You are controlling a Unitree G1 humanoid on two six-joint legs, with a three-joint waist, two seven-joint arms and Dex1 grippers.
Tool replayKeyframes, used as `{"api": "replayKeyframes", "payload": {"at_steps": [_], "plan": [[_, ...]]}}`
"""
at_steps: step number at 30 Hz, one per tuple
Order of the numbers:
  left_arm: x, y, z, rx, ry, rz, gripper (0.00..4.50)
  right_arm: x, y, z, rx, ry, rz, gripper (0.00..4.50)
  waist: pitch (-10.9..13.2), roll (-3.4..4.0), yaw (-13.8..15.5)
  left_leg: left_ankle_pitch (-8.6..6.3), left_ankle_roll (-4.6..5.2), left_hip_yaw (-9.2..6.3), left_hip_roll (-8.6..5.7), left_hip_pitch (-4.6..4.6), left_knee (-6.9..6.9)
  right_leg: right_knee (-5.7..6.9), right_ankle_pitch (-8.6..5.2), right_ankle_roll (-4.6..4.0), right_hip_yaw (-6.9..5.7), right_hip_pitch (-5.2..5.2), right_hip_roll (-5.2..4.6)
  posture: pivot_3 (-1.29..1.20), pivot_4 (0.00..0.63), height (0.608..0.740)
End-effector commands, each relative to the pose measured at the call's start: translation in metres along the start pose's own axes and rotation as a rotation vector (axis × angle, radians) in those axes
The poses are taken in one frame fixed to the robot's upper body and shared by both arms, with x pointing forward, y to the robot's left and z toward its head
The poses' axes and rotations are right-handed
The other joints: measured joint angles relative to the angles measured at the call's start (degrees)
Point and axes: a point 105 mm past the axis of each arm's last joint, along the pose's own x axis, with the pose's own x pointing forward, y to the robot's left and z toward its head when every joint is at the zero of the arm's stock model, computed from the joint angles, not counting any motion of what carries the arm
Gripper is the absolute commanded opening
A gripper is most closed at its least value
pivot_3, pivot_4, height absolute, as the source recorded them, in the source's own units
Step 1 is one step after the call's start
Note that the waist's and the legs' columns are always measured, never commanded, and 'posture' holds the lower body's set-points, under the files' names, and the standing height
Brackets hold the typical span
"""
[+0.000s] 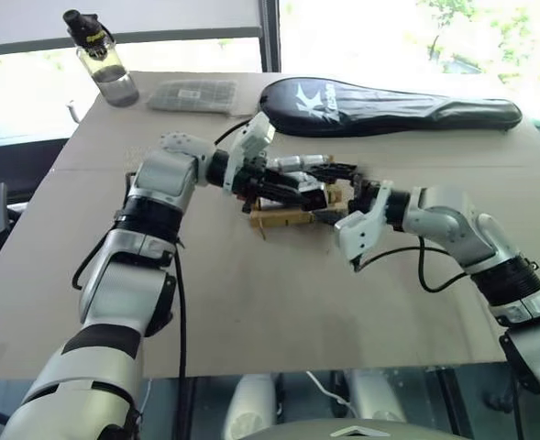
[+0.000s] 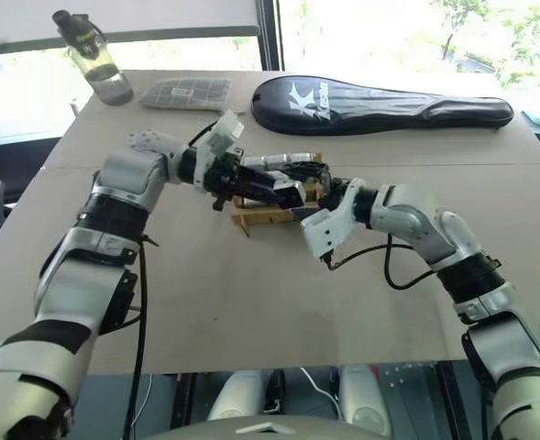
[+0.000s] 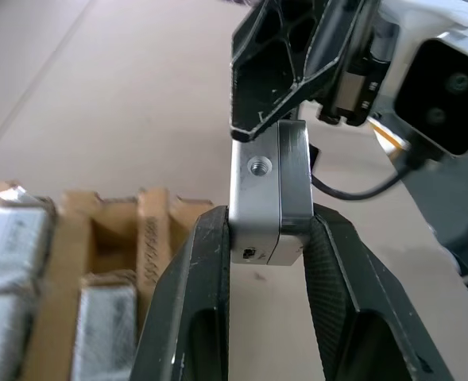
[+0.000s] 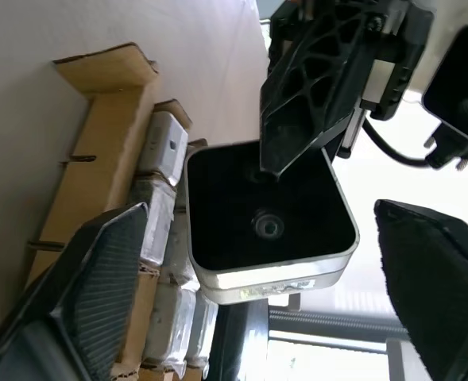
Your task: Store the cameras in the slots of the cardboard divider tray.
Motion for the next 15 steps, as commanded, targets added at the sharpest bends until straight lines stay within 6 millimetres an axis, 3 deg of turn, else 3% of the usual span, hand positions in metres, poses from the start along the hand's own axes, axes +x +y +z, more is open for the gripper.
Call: {"api": "replayKeyframes", "payload": {"at_steps": [1, 5, 8, 15], "plan": [[0.002, 0.016, 0.012, 0.097, 0.024, 0.077, 0.74, -0.029, -0.007, -0.011, 0.222, 0.093, -0.093, 4.48, 0.0, -0.01, 0.16, 0.0, 0.0, 0.01, -0.01, 0.0, 0.0, 0.0, 0.0, 0.0, 0.02, 0.0, 0.0, 0.0, 0.15, 0.74], [0.008, 0.034, 0.011, 0.122, 0.077, 0.161, 0.74, -0.058, 0.004, -0.01, 0.686, 0.157, -0.2, 4.48, 0.01, -0.03, 0.61, 0.0, 0.0, 0.02, -0.04, -0.04, -0.07, -0.05, 0.0, 0.0, -0.07, 0.01, -0.01, 0.0, 0.15, 0.74], [0.014, 0.041, 0.008, 0.156, 0.139, 0.183, 0.74, -0.091, 0.016, -0.004, 1.065, 0.194, -0.302, 4.48, 0.02, -0.04, 0.77, 0.0, 0.0, -0.03, -0.05, -0.03, -0.05, -0.02, 0.0, 0.0, -0.08, 0.0, 0.0, 0.0, 0.15, 0.74], [0.022, 0.046, -0.007, 0.213, 0.25, 0.192, 0.74, -0.139, 0.044, 0.029, 1.402, 0.266, -0.313, 4.48, 0.01, -0.05, 1.15, -0.09, 0.16, -0.17, -0.25, 0.01, -0.04, -0.02, 0.0, 0.0, -0.06, 0.05, 0.0, 0.0, 0.15, 0.74]]}}
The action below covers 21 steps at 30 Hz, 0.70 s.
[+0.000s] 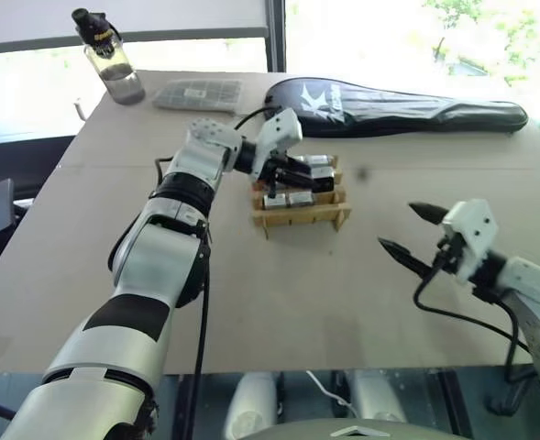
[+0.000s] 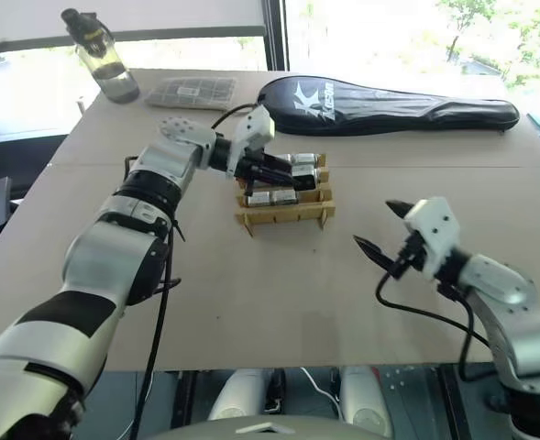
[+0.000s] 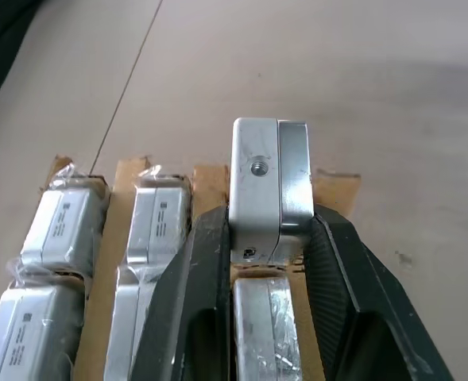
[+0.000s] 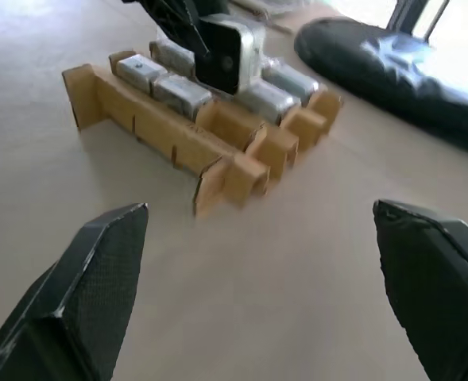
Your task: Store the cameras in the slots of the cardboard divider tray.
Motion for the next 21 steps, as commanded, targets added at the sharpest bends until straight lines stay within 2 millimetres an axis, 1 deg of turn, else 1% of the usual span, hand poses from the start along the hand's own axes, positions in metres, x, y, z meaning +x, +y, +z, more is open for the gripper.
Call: {"api": "replayKeyframes", "payload": {"at_steps": [1, 2, 4, 6, 11, 17, 21], "plan": [[-0.003, 0.008, 0.007, 0.082, 0.035, 0.049, 0.74, -0.019, 0.013, 0.011, 0.071, -0.03, 0.005, 4.48, 0.0, 0.0, -0.02, -0.01, 0.01, -0.02, 0.0, 0.01, 0.0, 0.0, 0.0, 0.0, 0.0, 0.02, 0.0, 0.0, 0.15, 0.74], [-0.001, 0.008, 0.005, 0.083, 0.037, 0.051, 0.74, -0.023, 0.014, 0.006, 0.105, -0.025, -0.015, 4.48, -0.02, -0.03, -0.12, -0.03, 0.05, -0.02, -0.01, 0.01, 0.0, 0.0, 0.0, 0.0, 0.01, 0.02, 0.0, 0.0, 0.15, 0.74], [0.002, 0.006, 0.005, 0.07, 0.019, 0.041, 0.74, -0.029, 0.014, -0.006, 0.102, 0.024, -0.048, 4.48, -0.03, -0.03, -0.06, -0.05, 0.09, -0.03, -0.01, 0.03, 0.02, 0.0, 0.0, 0.0, 0.02, 0.04, 0.01, 0.0, 0.15, 0.74], [0.007, 0.006, 0.005, 0.075, 0.014, 0.051, 0.74, -0.03, 0.016, -0.012, 0.095, 0.043, -0.059, 4.48, -0.03, -0.04, -0.04, -0.08, 0.15, -0.05, -0.04, 0.05, 0.05, 0.0, -0.01, 0.01, 0.01, 0.09, -0.01, 0.0, 0.15, 0.74], [0.017, 0.005, 0.012, 0.079, -0.003, 0.046, 0.74, -0.028, 0.018, -0.013, 0.107, 0.023, -0.076, 4.48, -0.03, -0.06, -0.04, -0.1, 0.19, -0.1, -0.06, 0.06, 0.1, 0.0, -0.01, 0.02, 0.0, 0.13, -0.01, 0.0, 0.15, 0.74], [0.023, 0.004, 0.009, 0.11, 0.033, 0.044, 0.74, -0.033, 0.015, -0.013, 0.076, 0.017, -0.089, 4.48, -0.03, -0.06, 0.05, -0.1, 0.18, -0.15, -0.08, 0.01, 0.09, -0.03, -0.01, 0.02, -0.04, 0.12, -0.01, 0.0, 0.15, 0.74], [0.019, 0.004, 0.002, 0.105, 0.066, 0.037, 0.74, -0.037, 0.014, -0.013, 0.068, 0.005, -0.097, 4.48, -0.03, -0.07, -0.01, -0.11, 0.19, -0.17, -0.1, 0.0, 0.1, -0.03, -0.01, 0.02, -0.06, 0.13, -0.02, 0.0, 0.15, 0.74]]}}
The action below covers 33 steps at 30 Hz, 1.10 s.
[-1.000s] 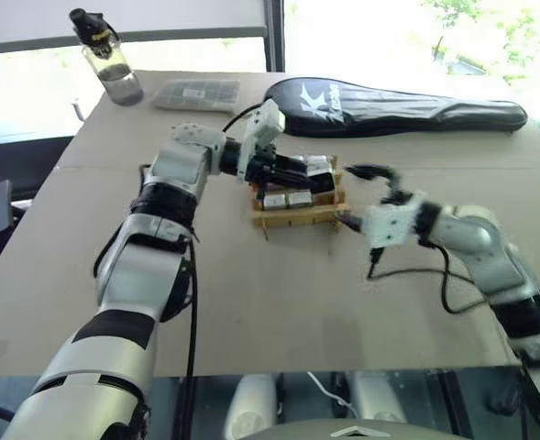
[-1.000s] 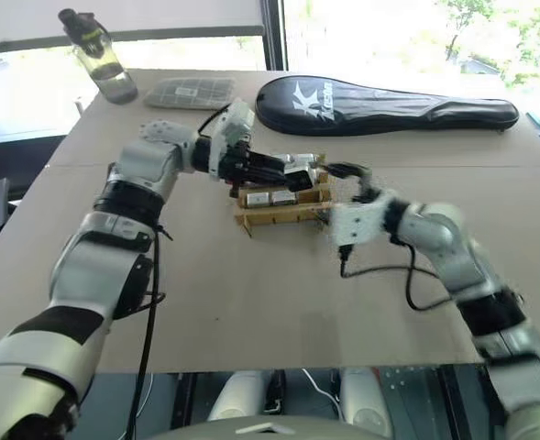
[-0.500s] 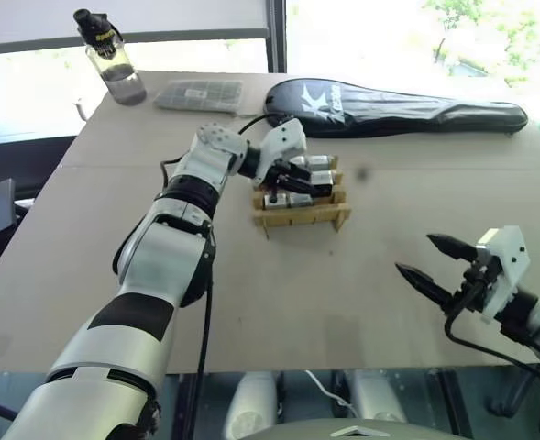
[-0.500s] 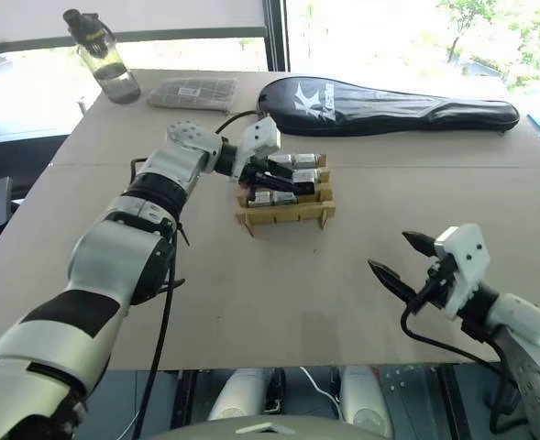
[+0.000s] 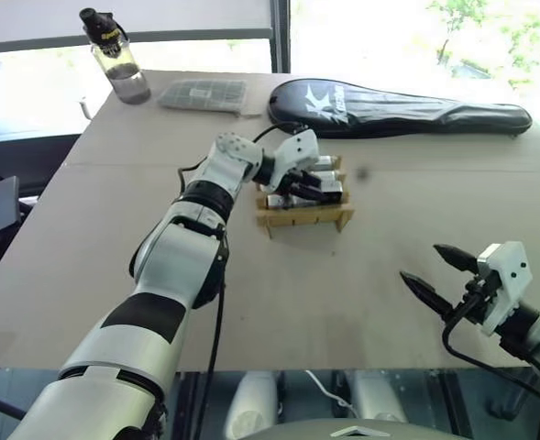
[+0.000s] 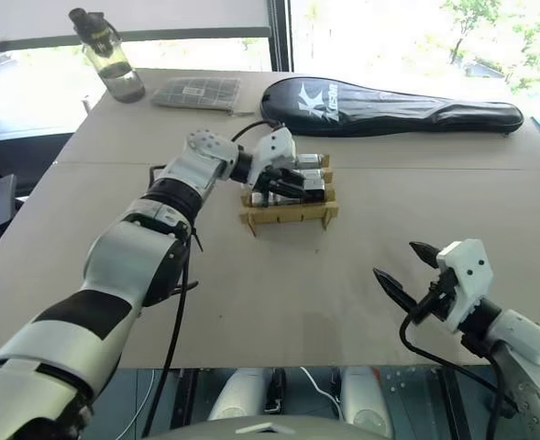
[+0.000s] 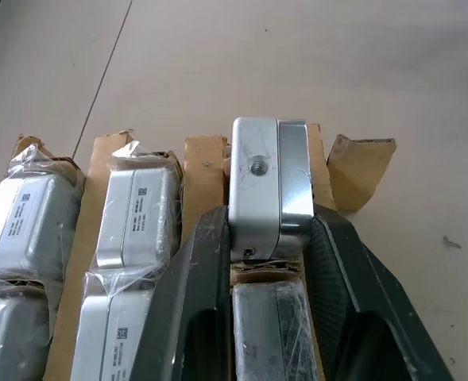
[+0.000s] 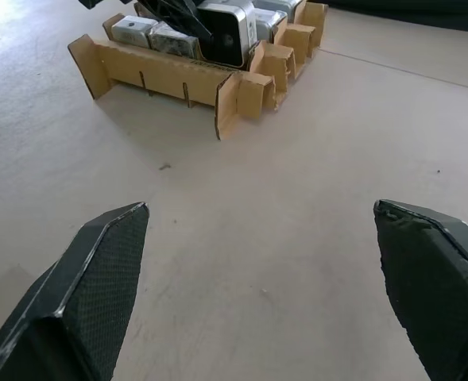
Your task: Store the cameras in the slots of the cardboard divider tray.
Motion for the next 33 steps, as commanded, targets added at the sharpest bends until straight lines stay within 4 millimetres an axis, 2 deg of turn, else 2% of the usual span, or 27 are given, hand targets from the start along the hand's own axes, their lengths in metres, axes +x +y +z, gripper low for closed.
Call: {"api": "replayKeyframes", "payload": {"at_steps": [1, 9, 25, 27, 33], "plan": [[-0.007, 0.006, 0.009, 0.046, 0.009, 0.015, 0.74, -0.006, -0.002, 0.009, -0.035, -0.044, -0.012, 4.48, 0.0, 0.0, -0.02, 0.0, 0.0, -0.01, 0.0, 0.0, 0.0, 0.0, 0.0, 0.0, 0.0, 0.0, 0.0, 0.0, 0.15, 0.74], [-0.008, 0.004, 0.0, 0.027, 0.038, 0.009, 0.74, -0.007, 0.006, 0.015, -0.03, -0.1, 0.048, 4.48, 0.0, 0.0, -0.15, 0.0, 0.01, -0.01, 0.01, 0.03, 0.0, 0.01, 0.0, 0.0, 0.0, 0.0, 0.01, 0.0, 0.15, 0.74], [-0.005, 0.001, -0.008, 0.007, 0.069, -0.007, 0.74, -0.007, 0.004, 0.024, -0.053, -0.114, 0.037, 4.48, 0.0, 0.0, -0.18, 0.01, -0.01, -0.01, 0.02, 0.04, 0.0, 0.03, 0.0, 0.0, 0.01, 0.0, 0.02, 0.0, 0.15, 0.74], [-0.006, 0.001, -0.006, 0.017, 0.063, -0.011, 1.78, -0.007, 0.005, 0.023, -0.055, -0.112, 0.036, 4.5, 0.0, 0.0, -0.18, 0.0, -0.01, 0.0, 0.02, 0.04, 0.0, 0.03, 0.0, 0.0, 0.01, 0.0, 0.02, 0.0, 0.15, 0.74], [-0.011, 0.001, 0.007, 0.026, 0.014, -0.033, 4.41, -0.006, 0.005, 0.024, -0.051, -0.12, 0.035, 4.5, 0.0, 0.0, -0.01, 0.0, -0.01, -0.01, 0.01, 0.03, 0.01, 0.03, 0.0, 0.0, 0.0, 0.01, 0.01, 0.0, 0.15, 0.74]]}}
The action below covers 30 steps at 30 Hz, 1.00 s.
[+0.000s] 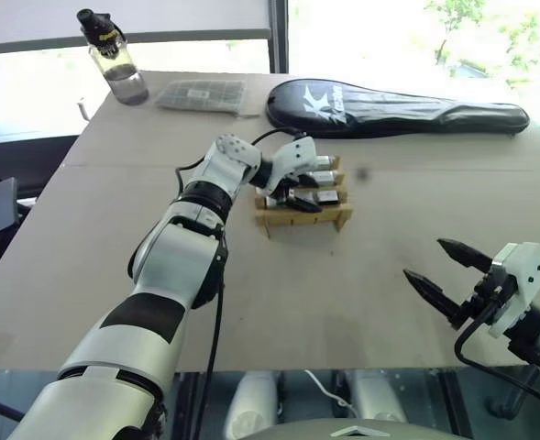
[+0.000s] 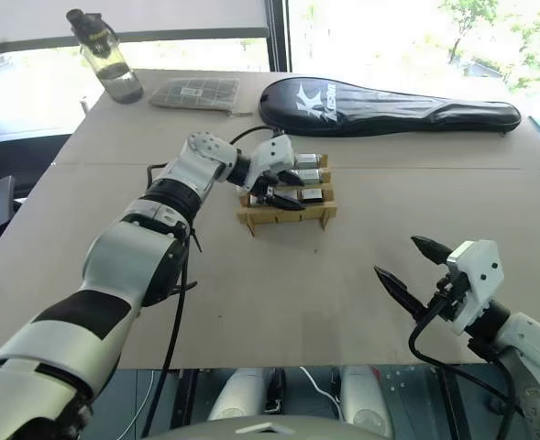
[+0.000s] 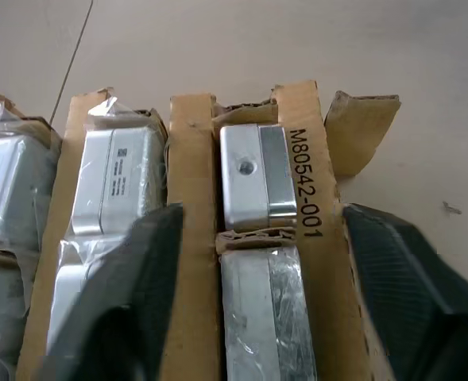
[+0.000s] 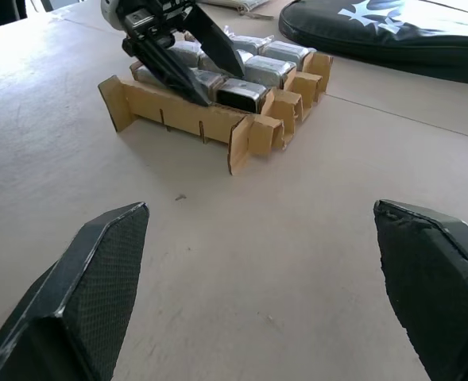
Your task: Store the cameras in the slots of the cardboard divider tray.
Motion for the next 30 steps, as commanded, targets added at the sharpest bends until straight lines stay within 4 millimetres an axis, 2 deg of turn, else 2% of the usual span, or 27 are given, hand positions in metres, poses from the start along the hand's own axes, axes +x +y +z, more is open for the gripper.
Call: {"api": "replayKeyframes", "payload": {"at_steps": [1, 6, 8, 10, 15, 18, 20, 21, 24, 26, 30], "plan": [[-0.014, 0.006, 0.02, 0.054, -0.065, 0.01, 4.41, 0.0, 0.002, 0.01, -0.044, -0.028, 0.012, 4.5, 0.0, 0.0, 0.0, 0.0, 0.0, 0.0, 0.0, 0.0, 0.01, 0.0, 0.0, 0.0, -0.01, 0.0, 0.0, 0.0, 0.15, 0.74], [-0.035, 0.011, 0.034, 0.089, -0.153, 0.048, 4.41, -0.001, 0.002, 0.007, -0.055, -0.019, 0.016, 4.5, -0.01, 0.02, -0.02, 0.02, -0.03, -0.02, 0.01, 0.0, 0.03, 0.01, 0.0, 0.0, 0.0, 0.0, 0.0, 0.0, 0.15, 0.74], [-0.056, 0.012, 0.034, 0.094, -0.245, 0.119, 4.41, -0.002, 0.0, 0.0, -0.067, 0.011, 0.017, 4.5, -0.01, 0.02, -0.23, 0.05, -0.08, -0.01, 0.0, -0.01, 0.03, 0.0, 0.0, 0.0, 0.01, 0.0, 0.0, 0.0, 0.15, 0.74], [-0.074, -0.001, 0.015, 0.08, -0.335, 0.199, 4.41, -0.006, -0.007, -0.009, -0.079, 0.046, -0.008, 4.5, -0.04, 0.07, -0.6, 0.09, -0.15, 0.05, 0.09, 0.04, 0.0, 0.03, 0.0, 0.0, 0.1, -0.01, -0.01, 0.0, 0.15, 0.74], [-0.098, -0.064, -0.037, -0.222, -0.483, 0.413, 4.41, -0.017, -0.023, -0.026, -0.109, 0.074, -0.014, 4.5, -0.19, 0.3, -1.77, 0.1, -0.21, 0.3, 0.42, 0.28, -0.14, 0.17, 0.0, -0.01, 0.51, -0.01, -0.04, 0.0, 0.15, 0.74], [-0.094, -0.104, -0.055, -0.274, -0.464, 0.493, 4.41, -0.023, -0.033, -0.035, -0.114, 0.093, -0.004, 4.5, -0.18, 0.19, -0.92, 0.11, -0.21, 0.2, 0.44, 0.29, -0.04, 0.12, 0.0, -0.01, 0.37, 0.07, -0.06, 0.0, 0.15, 0.74], [-0.093, -0.12, -0.063, -0.336, -0.46, 0.538, 4.41, -0.022, -0.039, -0.039, -0.092, 0.094, 0.006, 4.5, -0.17, 0.18, 0.03, 0.02, -0.07, 0.16, 0.42, 0.66, -0.04, 0.0, -0.03, -0.03, 0.3, 0.53, -0.14, 0.0, 0.15, 0.74], [-0.092, -0.126, -0.065, -0.362, -0.461, 0.555, 4.41, -0.022, -0.04, -0.04, -0.089, 0.093, 0.021, 4.5, -0.17, 0.18, 0.33, -0.09, 0.11, 0.15, 0.39, 1.01, -0.05, -0.06, -0.16, -0.2, 0.27, 0.92, -0.18, 0.0, 0.15, 0.74], [-0.088, -0.14, -0.081, -0.407, -0.414, 0.646, 4.41, -0.02, -0.049, -0.046, -0.085, 0.093, 0.055, 4.5, -0.21, 0.21, 0.55, -0.11, 0.15, 0.12, 0.34, 1.35, -0.05, -0.1, -0.3, -0.05, 0.23, 1.26, -0.24, 0.0, 0.15, 0.74], [-0.086, -0.147, -0.089, -0.418, -0.386, 0.705, 4.41, -0.019, -0.055, -0.048, -0.076, 0.096, 0.065, 4.5, -0.21, 0.22, 0.22, -0.15, 0.21, 0.26, 0.35, 1.89, -0.17, -0.12, -0.32, -0.04, 0.34, 1.68, -0.22, 0.0, 0.15, 0.74], [-0.085, -0.158, -0.097, -0.439, -0.347, 0.752, 4.41, -0.018, -0.06, -0.051, -0.057, 0.094, 0.091, 4.5, -0.2, 0.22, 0.02, -0.16, 0.21, 0.28, 0.37, 1.92, -0.28, -0.12, -0.29, -0.09, 0.38, 1.66, -0.17, 0.0, 0.15, 0.74]]}}
